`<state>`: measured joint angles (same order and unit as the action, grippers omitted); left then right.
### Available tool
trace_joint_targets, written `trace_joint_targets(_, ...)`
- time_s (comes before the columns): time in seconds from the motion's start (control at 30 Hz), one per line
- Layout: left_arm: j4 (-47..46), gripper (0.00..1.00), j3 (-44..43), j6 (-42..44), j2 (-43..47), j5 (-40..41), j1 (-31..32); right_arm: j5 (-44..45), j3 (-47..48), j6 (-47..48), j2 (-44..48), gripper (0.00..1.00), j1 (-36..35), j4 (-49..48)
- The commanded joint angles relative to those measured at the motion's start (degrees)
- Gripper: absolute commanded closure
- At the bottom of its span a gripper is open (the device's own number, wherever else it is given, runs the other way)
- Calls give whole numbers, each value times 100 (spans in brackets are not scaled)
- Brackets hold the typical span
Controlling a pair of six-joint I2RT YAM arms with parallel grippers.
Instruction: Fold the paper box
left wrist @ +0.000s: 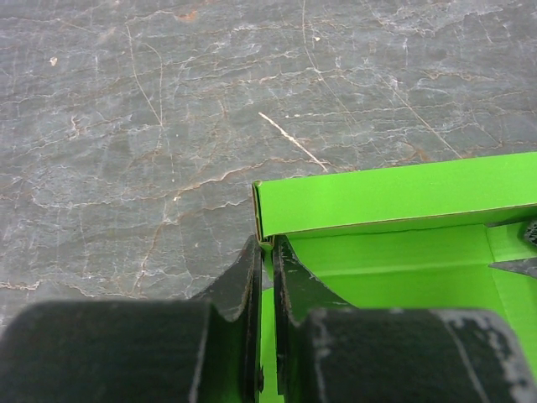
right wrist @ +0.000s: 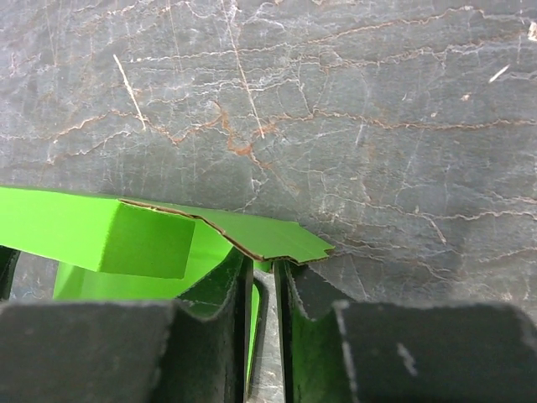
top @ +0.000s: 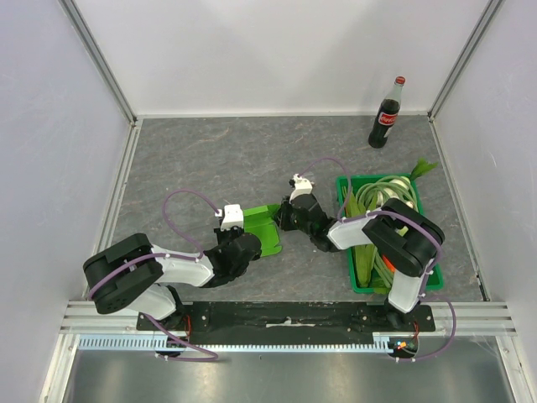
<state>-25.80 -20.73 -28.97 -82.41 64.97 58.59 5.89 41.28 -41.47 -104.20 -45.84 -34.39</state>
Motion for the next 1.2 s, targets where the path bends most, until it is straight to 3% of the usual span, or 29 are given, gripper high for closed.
trace_joint_targets(0.0, -162, 98, -142, -276, 102, -46, 65, -449, 188, 8, 198, 82, -188, -419)
trace_joint_targets(0.33, -162, 98, -177, -302, 58, -63, 83, -1134, 320, -888, -258, 83, -258, -1113)
trace_joint_targets(0.43, -153, 98, -151, -293, 76, -55, 91, -1046, 328, -845, -224, 79, -267, -825)
trace_joint_targets(0.53, -136, 98, -89, -363, 120, -2, 83, -775, 285, -389, 110, 72, -241, -96)
trace_joint_targets(0.73, -136, 98, -54, -434, 94, 25, 83, -89, 302, 692, 1357, 64, -162, 2676)
trace_joint_targets(0.9, -136, 98, -10, -425, 129, 25, 83, 105, 346, 1369, 2297, 53, 5, 4281)
trace_joint_targets(1.0, -171, 98, 69, -443, 173, -2, 83, 456, 731, 1905, 2361, 45, 233, 4967)
trace_joint_targets(1.07, -180, 98, 87, -451, 182, -28, 83, 527, 1433, 2318, 2012, 46, 566, 5503)
trace_joint_targets(1.17, -206, 98, 96, -425, 182, -72, 83, -119, 2225, 3159, 1563, 46, 594, 5583)
